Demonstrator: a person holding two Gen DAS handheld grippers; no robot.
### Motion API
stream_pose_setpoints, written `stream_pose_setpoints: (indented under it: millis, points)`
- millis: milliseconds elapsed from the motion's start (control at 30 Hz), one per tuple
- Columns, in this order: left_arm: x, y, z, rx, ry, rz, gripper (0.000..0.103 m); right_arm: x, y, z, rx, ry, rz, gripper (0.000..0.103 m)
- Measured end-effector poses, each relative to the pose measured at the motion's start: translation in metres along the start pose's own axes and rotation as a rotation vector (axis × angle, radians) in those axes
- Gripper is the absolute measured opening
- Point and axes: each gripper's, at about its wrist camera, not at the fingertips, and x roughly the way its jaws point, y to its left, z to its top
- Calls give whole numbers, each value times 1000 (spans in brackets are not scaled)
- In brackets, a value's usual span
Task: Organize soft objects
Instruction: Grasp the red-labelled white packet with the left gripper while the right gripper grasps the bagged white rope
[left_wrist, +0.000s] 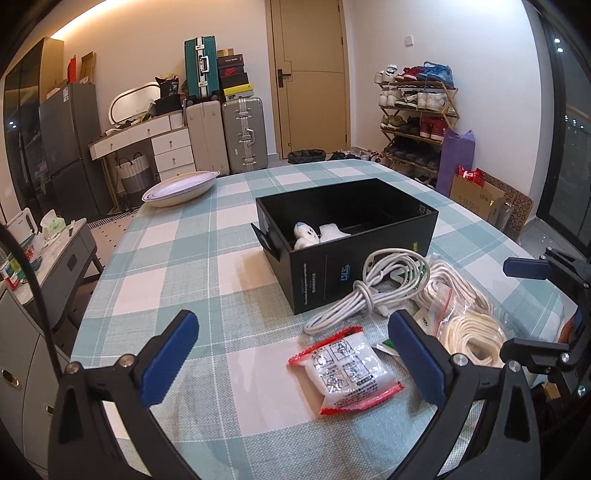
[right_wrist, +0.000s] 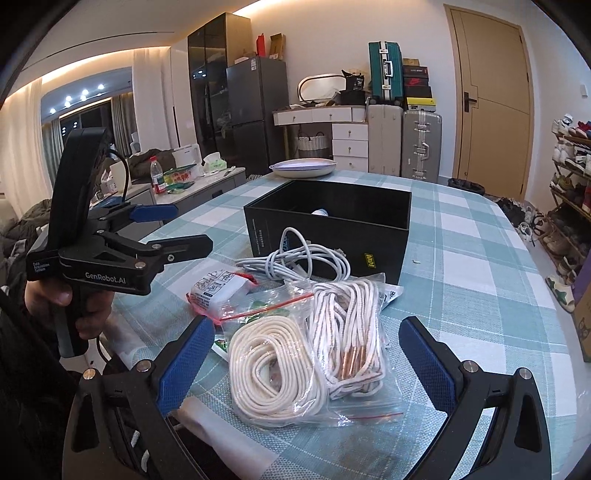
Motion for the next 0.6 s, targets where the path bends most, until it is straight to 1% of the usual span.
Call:
stream_pose_setpoints:
  millis: [267,400,600]
  points:
    - [2,0,-2,-3,5,-3,103,7,13,-5,-65,33,6,99]
    - [3,-3,-4,9,5,-17,103,9,19,-6,-83,41,20,99]
    - [5,-7,-6,27,19,-30,103,15,26,-11,-116,73,31,90]
